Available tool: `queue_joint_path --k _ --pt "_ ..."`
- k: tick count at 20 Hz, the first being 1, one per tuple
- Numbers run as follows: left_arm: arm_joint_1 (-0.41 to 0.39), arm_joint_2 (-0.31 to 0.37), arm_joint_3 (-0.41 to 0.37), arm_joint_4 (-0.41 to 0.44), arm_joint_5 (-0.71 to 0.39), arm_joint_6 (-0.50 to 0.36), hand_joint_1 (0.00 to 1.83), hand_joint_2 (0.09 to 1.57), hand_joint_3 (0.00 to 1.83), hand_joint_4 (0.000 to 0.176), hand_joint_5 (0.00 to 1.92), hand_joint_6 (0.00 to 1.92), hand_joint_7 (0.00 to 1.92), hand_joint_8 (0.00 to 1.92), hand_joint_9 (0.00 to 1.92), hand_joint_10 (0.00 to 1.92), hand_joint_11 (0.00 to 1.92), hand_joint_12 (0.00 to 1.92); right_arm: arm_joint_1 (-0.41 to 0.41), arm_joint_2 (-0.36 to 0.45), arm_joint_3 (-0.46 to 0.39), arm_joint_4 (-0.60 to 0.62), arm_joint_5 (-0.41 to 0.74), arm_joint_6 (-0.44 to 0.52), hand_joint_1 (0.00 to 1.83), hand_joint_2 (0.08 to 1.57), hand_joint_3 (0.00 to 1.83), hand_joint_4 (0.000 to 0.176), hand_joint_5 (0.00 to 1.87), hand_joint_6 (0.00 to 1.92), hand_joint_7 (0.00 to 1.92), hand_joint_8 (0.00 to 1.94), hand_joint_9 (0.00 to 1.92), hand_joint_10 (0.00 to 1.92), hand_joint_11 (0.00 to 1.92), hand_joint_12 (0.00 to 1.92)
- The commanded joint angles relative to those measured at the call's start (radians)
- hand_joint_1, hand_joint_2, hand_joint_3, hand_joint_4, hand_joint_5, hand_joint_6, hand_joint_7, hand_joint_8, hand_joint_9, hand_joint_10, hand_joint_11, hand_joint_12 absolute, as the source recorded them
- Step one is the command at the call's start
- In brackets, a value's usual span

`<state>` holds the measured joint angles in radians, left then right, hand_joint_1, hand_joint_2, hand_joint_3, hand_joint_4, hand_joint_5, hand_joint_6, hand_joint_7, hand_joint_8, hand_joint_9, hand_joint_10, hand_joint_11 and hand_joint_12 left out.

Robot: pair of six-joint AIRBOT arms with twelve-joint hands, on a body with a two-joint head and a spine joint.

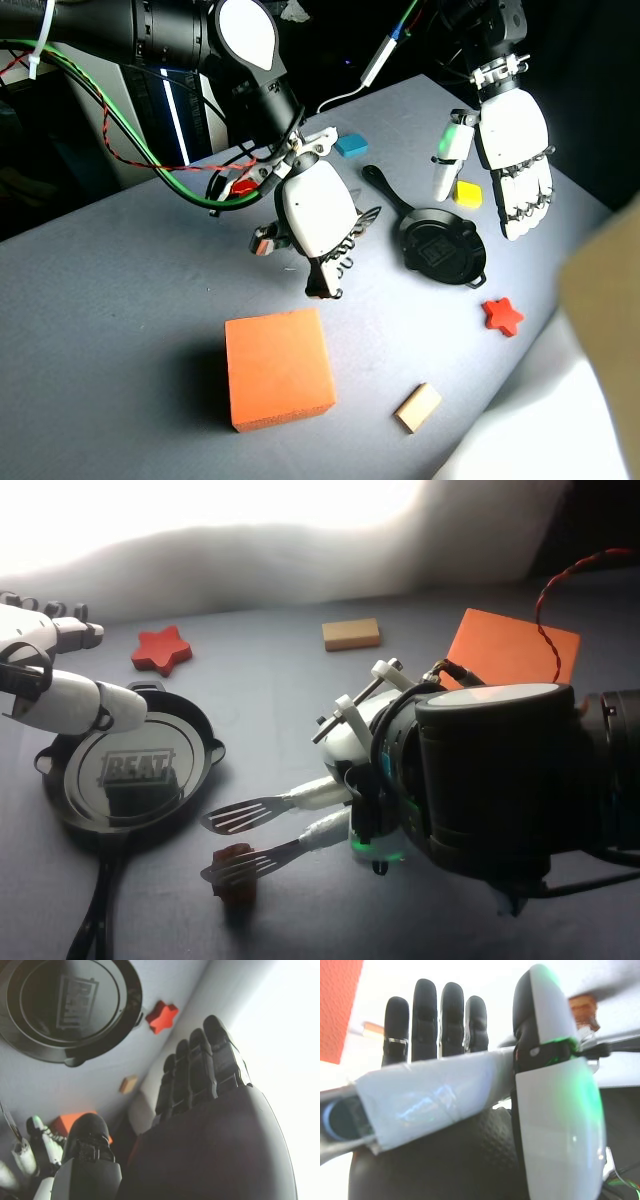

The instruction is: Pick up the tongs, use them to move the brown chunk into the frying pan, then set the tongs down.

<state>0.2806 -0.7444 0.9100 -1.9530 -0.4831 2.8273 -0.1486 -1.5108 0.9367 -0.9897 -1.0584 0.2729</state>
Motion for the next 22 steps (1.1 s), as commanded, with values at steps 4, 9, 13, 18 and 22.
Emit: queue_joint_path --k 4,9,13,18,22 --pt "-0.002 0.004 0.011 0.035 0.005 0.002 0.00 1.21 0.00 0.000 0.06 0.00 0.10 0.00 0.10 0.00 0.00 0.39 0.003 0.001 -0.001 -0.071 0.008 -0.007 1.11 1.10 0.00 0.000 0.73 0.00 0.80 0.00 0.77 0.00 0.21 1.22" --pt "-0.001 0.002 0.022 0.020 0.005 0.002 0.00 1.21 0.00 0.000 0.06 0.00 0.12 0.00 0.12 0.00 0.00 0.48 0.004 0.010 -0.002 -0.049 0.004 -0.038 1.11 1.10 0.00 0.000 0.72 0.00 0.81 0.00 0.77 0.00 0.20 1.22" --pt "-0.001 -0.002 0.026 0.020 0.004 0.002 0.00 1.20 0.00 0.000 0.06 0.00 0.12 0.00 0.12 0.01 0.00 0.50 -0.008 0.013 -0.001 -0.048 0.010 -0.038 1.10 1.10 0.00 0.000 0.71 0.00 0.80 0.00 0.76 0.00 0.20 1.22" --pt "-0.001 -0.002 0.023 0.020 0.004 0.003 0.00 1.19 0.00 0.000 0.04 0.00 0.10 0.00 0.10 0.00 0.00 0.42 -0.013 -0.006 0.014 -0.050 0.017 -0.037 1.11 1.09 0.00 0.000 0.73 0.01 0.82 0.01 0.78 0.01 0.24 1.20" --pt "-0.001 -0.002 0.023 0.020 0.004 0.003 0.00 1.19 0.00 0.000 0.05 0.00 0.10 0.00 0.10 0.00 0.00 0.39 -0.012 -0.034 0.065 -0.050 0.021 -0.042 1.11 1.10 0.00 0.000 0.72 0.00 0.80 0.00 0.76 0.00 0.20 1.22"
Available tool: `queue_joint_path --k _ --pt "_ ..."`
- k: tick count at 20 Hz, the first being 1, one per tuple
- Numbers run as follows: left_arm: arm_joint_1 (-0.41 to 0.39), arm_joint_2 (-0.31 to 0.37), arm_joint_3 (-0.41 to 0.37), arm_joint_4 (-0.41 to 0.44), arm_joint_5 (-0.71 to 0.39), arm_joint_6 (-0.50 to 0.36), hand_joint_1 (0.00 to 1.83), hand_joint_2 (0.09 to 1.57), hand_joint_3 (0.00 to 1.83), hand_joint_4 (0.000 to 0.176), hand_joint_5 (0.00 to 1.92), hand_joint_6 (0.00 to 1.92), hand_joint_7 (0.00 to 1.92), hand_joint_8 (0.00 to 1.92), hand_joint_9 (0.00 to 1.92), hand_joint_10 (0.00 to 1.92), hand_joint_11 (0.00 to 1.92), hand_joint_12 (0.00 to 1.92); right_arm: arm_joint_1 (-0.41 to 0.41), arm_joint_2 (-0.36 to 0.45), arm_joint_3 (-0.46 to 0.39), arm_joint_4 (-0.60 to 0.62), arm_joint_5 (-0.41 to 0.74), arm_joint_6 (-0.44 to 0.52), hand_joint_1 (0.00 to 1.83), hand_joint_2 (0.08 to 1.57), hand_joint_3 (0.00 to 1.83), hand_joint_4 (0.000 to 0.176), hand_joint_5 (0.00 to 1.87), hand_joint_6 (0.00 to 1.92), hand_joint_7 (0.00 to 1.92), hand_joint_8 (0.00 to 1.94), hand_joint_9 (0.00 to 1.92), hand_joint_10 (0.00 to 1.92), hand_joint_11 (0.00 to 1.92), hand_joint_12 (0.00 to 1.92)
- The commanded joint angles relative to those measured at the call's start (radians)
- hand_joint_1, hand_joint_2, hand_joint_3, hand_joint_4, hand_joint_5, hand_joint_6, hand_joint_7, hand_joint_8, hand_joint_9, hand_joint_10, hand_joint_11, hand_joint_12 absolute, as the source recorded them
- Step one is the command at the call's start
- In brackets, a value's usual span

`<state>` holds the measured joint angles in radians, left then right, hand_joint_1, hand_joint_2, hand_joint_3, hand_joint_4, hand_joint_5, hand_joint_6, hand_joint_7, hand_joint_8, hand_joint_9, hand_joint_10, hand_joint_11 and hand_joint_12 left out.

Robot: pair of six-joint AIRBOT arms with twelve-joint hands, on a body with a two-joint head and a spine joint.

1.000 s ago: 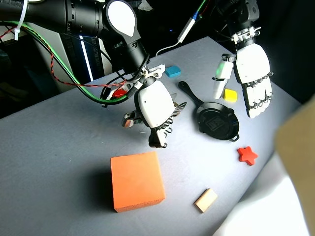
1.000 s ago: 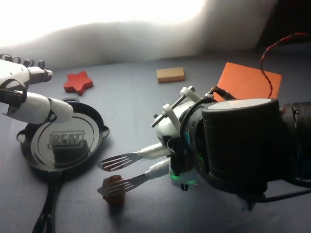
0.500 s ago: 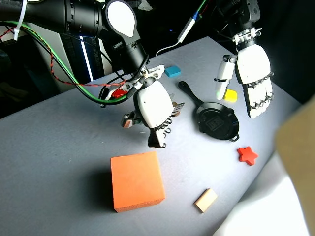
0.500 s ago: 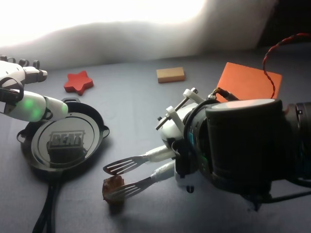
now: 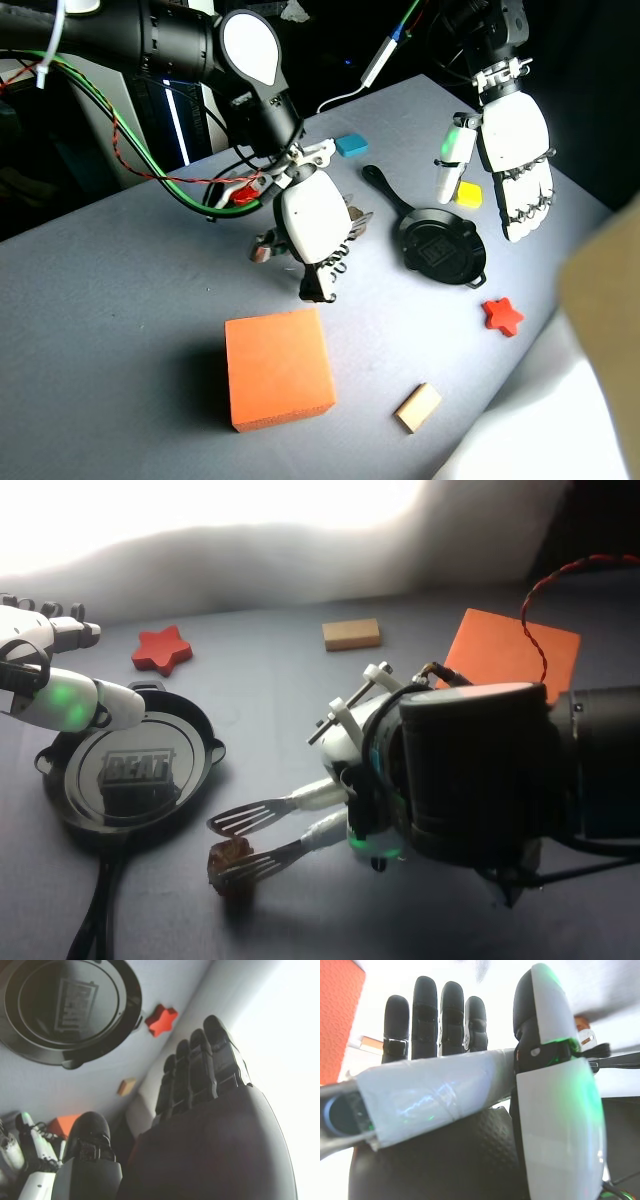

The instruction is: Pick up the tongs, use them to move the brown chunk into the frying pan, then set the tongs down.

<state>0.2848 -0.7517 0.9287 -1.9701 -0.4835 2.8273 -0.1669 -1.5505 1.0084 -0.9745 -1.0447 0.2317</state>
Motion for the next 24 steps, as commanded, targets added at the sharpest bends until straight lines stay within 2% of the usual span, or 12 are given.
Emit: queue_joint_path --k 1,5,7,11,15,19,21,24 --pt "-0.005 0.005 0.003 0.037 0.004 0.003 0.00 1.19 0.00 0.000 0.03 0.00 0.10 0.00 0.10 0.00 0.00 0.39 0.007 0.000 0.002 -0.065 0.010 -0.006 1.10 1.10 0.00 0.000 0.72 0.00 0.80 0.00 0.77 0.00 0.20 1.23" --pt "-0.005 0.004 0.003 0.037 0.001 0.003 0.00 1.20 0.00 0.000 0.05 0.01 0.07 0.00 0.08 0.00 0.00 0.37 0.011 -0.013 0.003 -0.065 0.016 -0.033 1.10 1.10 0.00 0.000 0.73 0.00 0.81 0.00 0.77 0.00 0.22 1.21" --pt "-0.005 0.004 0.003 0.037 0.001 0.003 0.00 1.20 0.00 0.000 0.05 0.01 0.10 0.01 0.10 0.01 0.00 0.42 0.011 -0.016 0.000 -0.065 0.016 -0.046 1.10 1.10 0.00 0.000 0.73 0.00 0.81 0.00 0.78 0.00 0.22 1.21" --pt "-0.005 0.004 0.003 0.037 0.001 0.003 0.00 1.22 0.01 0.000 0.04 0.01 0.09 0.01 0.09 0.00 0.00 0.36 0.007 -0.016 -0.003 -0.065 0.016 -0.071 1.11 1.10 0.00 0.000 0.73 0.00 0.81 0.00 0.77 0.00 0.22 1.21" --pt "-0.005 0.004 0.003 0.037 0.001 0.003 0.00 1.22 0.00 0.000 0.05 0.01 0.10 0.00 0.11 0.01 0.00 0.44 0.007 -0.014 -0.003 -0.065 0.017 -0.081 1.10 1.10 0.00 0.000 0.72 0.00 0.81 0.00 0.77 0.00 0.21 1.21" --pt "-0.005 0.004 0.006 0.037 0.001 0.003 0.00 1.22 0.00 0.000 0.05 0.00 0.09 0.00 0.09 0.00 0.00 0.37 0.012 -0.014 -0.003 -0.065 0.017 -0.094 1.11 1.09 0.00 0.000 0.71 0.00 0.79 0.00 0.76 0.00 0.21 1.21" --pt "-0.005 0.004 0.002 0.037 0.003 0.003 0.00 1.22 0.00 0.000 0.04 0.00 0.08 0.00 0.08 0.00 0.00 0.34 0.012 -0.014 -0.003 -0.065 0.019 -0.096 1.12 1.08 0.00 0.000 0.72 0.00 0.80 0.00 0.77 0.01 0.22 1.21" --pt "-0.005 0.004 0.000 0.037 0.003 0.005 0.00 1.22 0.00 0.000 0.05 0.01 0.11 0.01 0.11 0.01 0.00 0.40 0.014 -0.014 -0.003 -0.065 0.019 -0.097 1.13 1.09 0.00 0.000 0.79 0.03 0.86 0.03 0.82 0.02 0.27 1.23"
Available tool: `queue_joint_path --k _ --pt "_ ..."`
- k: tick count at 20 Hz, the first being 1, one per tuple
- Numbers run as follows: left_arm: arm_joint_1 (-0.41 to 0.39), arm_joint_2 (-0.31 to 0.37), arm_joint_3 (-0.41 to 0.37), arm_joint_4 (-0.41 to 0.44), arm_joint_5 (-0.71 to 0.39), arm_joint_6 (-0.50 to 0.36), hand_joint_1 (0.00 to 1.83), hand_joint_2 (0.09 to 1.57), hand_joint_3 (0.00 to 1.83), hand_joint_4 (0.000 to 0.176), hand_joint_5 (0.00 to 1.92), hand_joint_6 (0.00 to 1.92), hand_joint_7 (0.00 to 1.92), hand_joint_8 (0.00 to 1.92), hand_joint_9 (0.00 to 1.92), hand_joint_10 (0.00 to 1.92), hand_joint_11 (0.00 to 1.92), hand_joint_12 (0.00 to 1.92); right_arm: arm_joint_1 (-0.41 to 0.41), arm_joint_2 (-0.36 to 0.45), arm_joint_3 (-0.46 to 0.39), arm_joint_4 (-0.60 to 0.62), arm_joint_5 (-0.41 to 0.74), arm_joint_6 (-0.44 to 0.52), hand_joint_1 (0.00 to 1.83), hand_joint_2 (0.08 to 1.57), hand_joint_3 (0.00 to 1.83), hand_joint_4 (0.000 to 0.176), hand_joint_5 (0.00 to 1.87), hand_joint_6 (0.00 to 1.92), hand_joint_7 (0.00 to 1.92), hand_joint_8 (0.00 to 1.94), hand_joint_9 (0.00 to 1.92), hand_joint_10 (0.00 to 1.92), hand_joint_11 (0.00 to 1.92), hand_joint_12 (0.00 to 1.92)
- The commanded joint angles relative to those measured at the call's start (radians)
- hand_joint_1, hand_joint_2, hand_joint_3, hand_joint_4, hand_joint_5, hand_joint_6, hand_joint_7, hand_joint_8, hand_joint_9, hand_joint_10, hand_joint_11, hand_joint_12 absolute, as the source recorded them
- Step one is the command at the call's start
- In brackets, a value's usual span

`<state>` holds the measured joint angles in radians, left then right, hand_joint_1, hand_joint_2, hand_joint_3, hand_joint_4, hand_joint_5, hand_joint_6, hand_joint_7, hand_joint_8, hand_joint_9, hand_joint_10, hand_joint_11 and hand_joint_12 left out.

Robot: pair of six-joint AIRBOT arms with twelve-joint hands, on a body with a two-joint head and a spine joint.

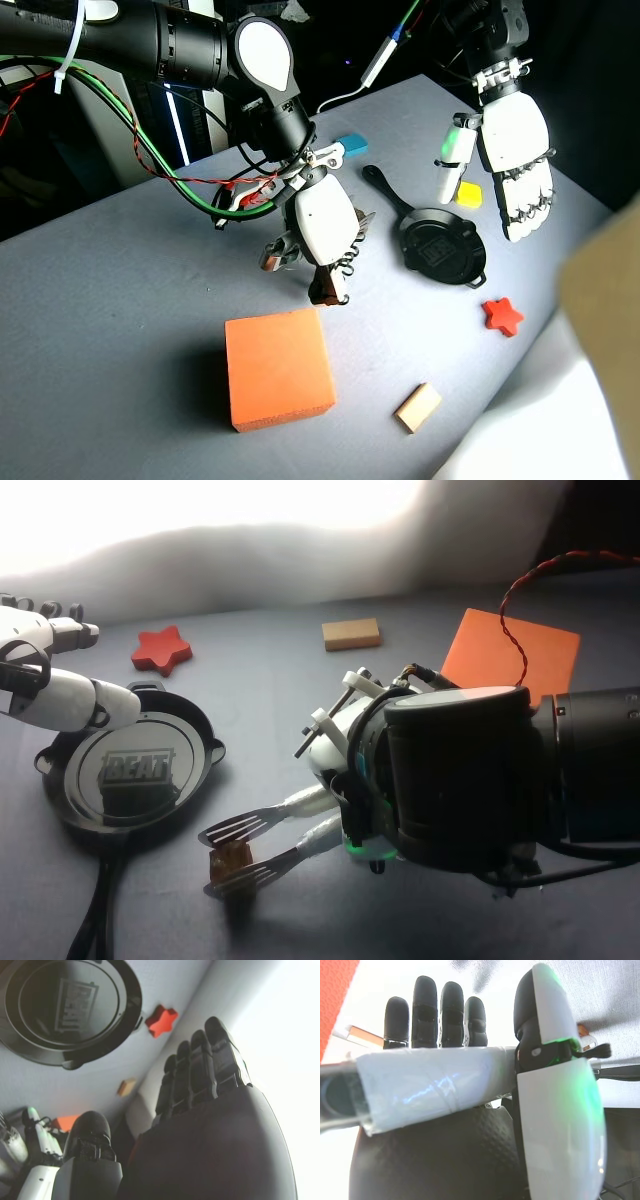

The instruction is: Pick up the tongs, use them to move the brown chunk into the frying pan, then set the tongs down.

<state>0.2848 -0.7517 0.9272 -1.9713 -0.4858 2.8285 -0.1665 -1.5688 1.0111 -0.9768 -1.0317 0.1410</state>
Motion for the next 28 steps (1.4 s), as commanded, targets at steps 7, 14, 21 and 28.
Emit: queue_joint_path --k 7,14,21,28 --pt "-0.005 0.005 0.000 0.038 0.005 0.007 0.00 1.26 0.01 0.000 0.09 0.01 0.12 0.00 0.12 0.01 0.00 0.45 0.016 0.005 -0.006 -0.066 0.012 -0.019 1.13 1.17 0.00 0.000 0.86 1.10 1.14 0.03 1.09 0.07 0.57 1.21" --pt "-0.007 0.004 0.003 0.037 0.005 0.007 0.00 1.22 0.00 0.000 0.08 0.01 0.12 0.01 0.11 0.01 0.00 0.37 0.016 0.005 -0.006 -0.074 0.020 -0.030 1.13 1.17 0.00 0.000 0.89 1.13 1.27 0.25 1.34 0.12 0.77 1.26" --pt "-0.006 0.004 0.005 0.037 0.008 0.007 0.00 1.21 0.00 0.000 0.09 0.00 0.15 0.00 0.14 0.00 0.00 0.49 0.017 0.005 -0.006 -0.076 0.033 -0.045 1.12 1.17 0.00 0.000 0.89 1.13 1.37 0.04 1.35 0.09 0.81 1.21" --pt "-0.006 0.004 0.005 0.037 0.009 0.007 0.00 1.20 0.00 0.000 0.09 0.01 0.15 0.00 0.14 0.00 0.00 0.53 0.017 0.008 -0.006 -0.084 0.046 -0.057 1.13 1.17 0.00 0.000 0.90 1.12 1.37 0.02 1.36 0.08 0.78 1.24"
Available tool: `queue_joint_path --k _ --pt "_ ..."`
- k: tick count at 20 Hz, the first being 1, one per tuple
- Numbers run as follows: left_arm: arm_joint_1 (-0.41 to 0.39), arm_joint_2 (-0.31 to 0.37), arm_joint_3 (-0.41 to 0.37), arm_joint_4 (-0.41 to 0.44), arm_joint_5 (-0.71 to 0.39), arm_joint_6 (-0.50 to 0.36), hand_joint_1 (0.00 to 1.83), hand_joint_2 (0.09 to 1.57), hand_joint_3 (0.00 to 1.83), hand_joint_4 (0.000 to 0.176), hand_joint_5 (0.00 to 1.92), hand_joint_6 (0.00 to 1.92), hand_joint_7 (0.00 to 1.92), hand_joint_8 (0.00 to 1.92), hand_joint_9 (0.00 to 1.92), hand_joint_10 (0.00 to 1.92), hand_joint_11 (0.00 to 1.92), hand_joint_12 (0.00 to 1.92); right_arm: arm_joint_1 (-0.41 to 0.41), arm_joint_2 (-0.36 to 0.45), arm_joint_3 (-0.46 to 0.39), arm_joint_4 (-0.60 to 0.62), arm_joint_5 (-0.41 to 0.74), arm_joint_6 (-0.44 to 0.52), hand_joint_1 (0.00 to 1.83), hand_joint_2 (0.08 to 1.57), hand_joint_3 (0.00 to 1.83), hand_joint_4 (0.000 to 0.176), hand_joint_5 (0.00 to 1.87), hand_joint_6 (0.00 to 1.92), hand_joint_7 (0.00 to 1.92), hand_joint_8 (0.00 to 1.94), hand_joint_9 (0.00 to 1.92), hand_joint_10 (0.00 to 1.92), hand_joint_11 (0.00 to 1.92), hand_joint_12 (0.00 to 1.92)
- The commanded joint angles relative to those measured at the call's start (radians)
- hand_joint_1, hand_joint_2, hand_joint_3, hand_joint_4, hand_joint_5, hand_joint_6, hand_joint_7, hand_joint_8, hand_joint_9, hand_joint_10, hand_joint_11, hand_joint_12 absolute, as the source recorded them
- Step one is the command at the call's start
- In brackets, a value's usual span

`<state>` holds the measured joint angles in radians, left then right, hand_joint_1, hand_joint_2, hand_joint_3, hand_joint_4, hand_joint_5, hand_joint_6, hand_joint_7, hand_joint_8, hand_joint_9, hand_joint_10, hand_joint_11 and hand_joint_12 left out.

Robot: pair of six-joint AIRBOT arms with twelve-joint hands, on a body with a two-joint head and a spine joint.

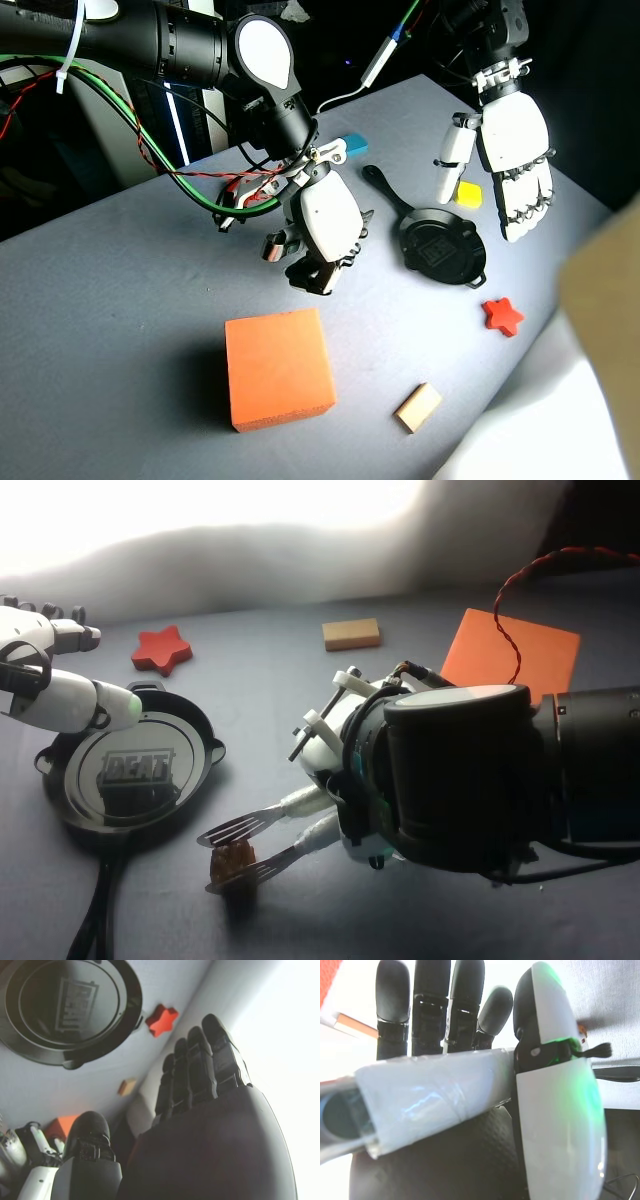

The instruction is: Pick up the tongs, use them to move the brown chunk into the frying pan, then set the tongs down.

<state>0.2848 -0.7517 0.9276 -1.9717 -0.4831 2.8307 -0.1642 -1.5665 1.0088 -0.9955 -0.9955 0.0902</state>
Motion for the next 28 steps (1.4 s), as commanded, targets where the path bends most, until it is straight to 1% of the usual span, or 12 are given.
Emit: queue_joint_path --k 1,3,5,7,11,12,13,15,22,23,25,28 --pt "-0.006 0.004 0.004 0.038 0.006 0.004 0.00 1.21 0.00 0.000 0.10 0.01 0.16 0.00 0.16 0.01 0.00 0.57 0.015 0.007 -0.006 -0.065 0.014 -0.015 1.22 1.10 0.00 0.000 0.95 1.03 1.23 0.55 1.36 0.07 0.78 1.21" --pt "-0.006 0.004 0.005 0.038 0.006 0.004 0.01 1.21 0.00 0.000 0.14 0.01 0.20 0.01 0.20 0.01 0.00 0.67 0.015 0.011 -0.013 -0.066 0.015 -0.023 1.22 1.10 0.00 0.000 0.95 1.03 1.19 0.64 1.37 0.06 0.79 1.22" --pt "-0.006 0.004 0.005 0.038 0.006 0.004 0.00 1.21 0.00 0.000 0.09 0.00 0.15 0.00 0.16 0.00 0.00 0.59 0.019 0.016 -0.022 -0.078 0.017 -0.023 1.13 1.17 0.00 0.000 0.89 1.13 1.29 0.24 1.37 0.05 0.78 1.23" --pt "-0.006 0.004 0.006 0.038 0.006 0.004 0.00 1.21 0.00 0.000 0.09 0.00 0.15 0.00 0.16 0.00 0.00 0.57 0.019 0.022 -0.038 -0.129 0.029 -0.022 1.12 1.18 0.00 0.000 0.88 1.15 1.34 0.09 1.37 0.04 0.77 1.23" --pt "-0.006 0.004 0.005 0.037 0.006 0.004 0.00 1.20 0.00 0.000 0.12 0.01 0.15 0.00 0.15 0.00 0.00 0.57 0.016 0.028 -0.058 -0.150 0.030 -0.018 1.13 1.16 0.00 0.000 0.91 1.10 1.36 0.05 1.36 0.03 0.77 1.24" --pt "-0.006 0.004 0.005 0.037 0.006 0.004 0.00 1.20 0.00 0.000 0.09 0.00 0.12 0.00 0.11 0.00 0.00 0.46 0.015 0.028 -0.059 -0.150 0.030 -0.017 1.22 1.10 0.00 0.000 0.96 1.01 1.21 0.57 1.36 0.03 0.77 1.24" --pt "-0.006 0.004 0.005 0.037 0.006 0.004 0.00 1.20 0.00 0.000 0.09 0.00 0.12 0.00 0.11 0.00 0.00 0.46 0.014 0.028 -0.059 -0.150 0.030 -0.016 1.22 1.10 0.00 0.000 0.96 1.01 1.21 0.57 1.36 0.03 0.77 1.24" --pt "-0.006 0.004 0.005 0.037 0.007 0.004 0.00 1.20 0.00 0.000 0.08 0.01 0.13 0.00 0.13 0.00 0.00 0.47 0.019 0.031 -0.059 -0.150 0.034 -0.013 1.14 1.15 0.00 0.000 0.93 1.07 1.33 0.08 1.36 0.02 0.78 1.23" --pt "-0.006 0.004 0.006 0.036 0.008 0.004 0.00 1.20 0.00 0.000 0.08 0.00 0.12 0.00 0.13 0.00 0.00 0.46 0.012 0.039 -0.060 -0.150 0.035 -0.008 1.14 1.15 0.00 0.000 0.93 1.06 1.35 0.05 1.36 0.02 0.77 1.23" --pt "-0.006 0.004 0.006 0.036 0.008 0.004 0.00 1.21 0.00 0.000 0.07 0.00 0.12 0.00 0.13 0.00 0.00 0.46 0.012 0.040 -0.060 -0.150 0.036 -0.007 1.22 1.09 0.00 0.000 0.98 0.97 1.22 0.55 1.37 0.02 0.79 1.22" --pt "-0.006 0.004 0.007 0.036 0.008 0.004 0.00 1.20 0.00 0.000 0.06 0.00 0.12 0.00 0.11 0.00 0.00 0.40 0.017 0.042 -0.060 -0.150 0.036 -0.008 1.14 1.15 0.00 0.000 0.93 1.07 1.28 0.21 1.37 0.01 0.78 1.23" --pt "-0.006 0.004 0.007 0.035 0.008 0.004 0.00 1.21 0.00 0.000 0.09 0.01 0.14 0.00 0.13 0.01 0.00 0.47 0.030 0.045 -0.060 -0.150 0.043 -0.003 1.13 1.16 0.00 0.000 0.91 1.09 1.34 0.06 1.37 0.01 0.77 1.24"
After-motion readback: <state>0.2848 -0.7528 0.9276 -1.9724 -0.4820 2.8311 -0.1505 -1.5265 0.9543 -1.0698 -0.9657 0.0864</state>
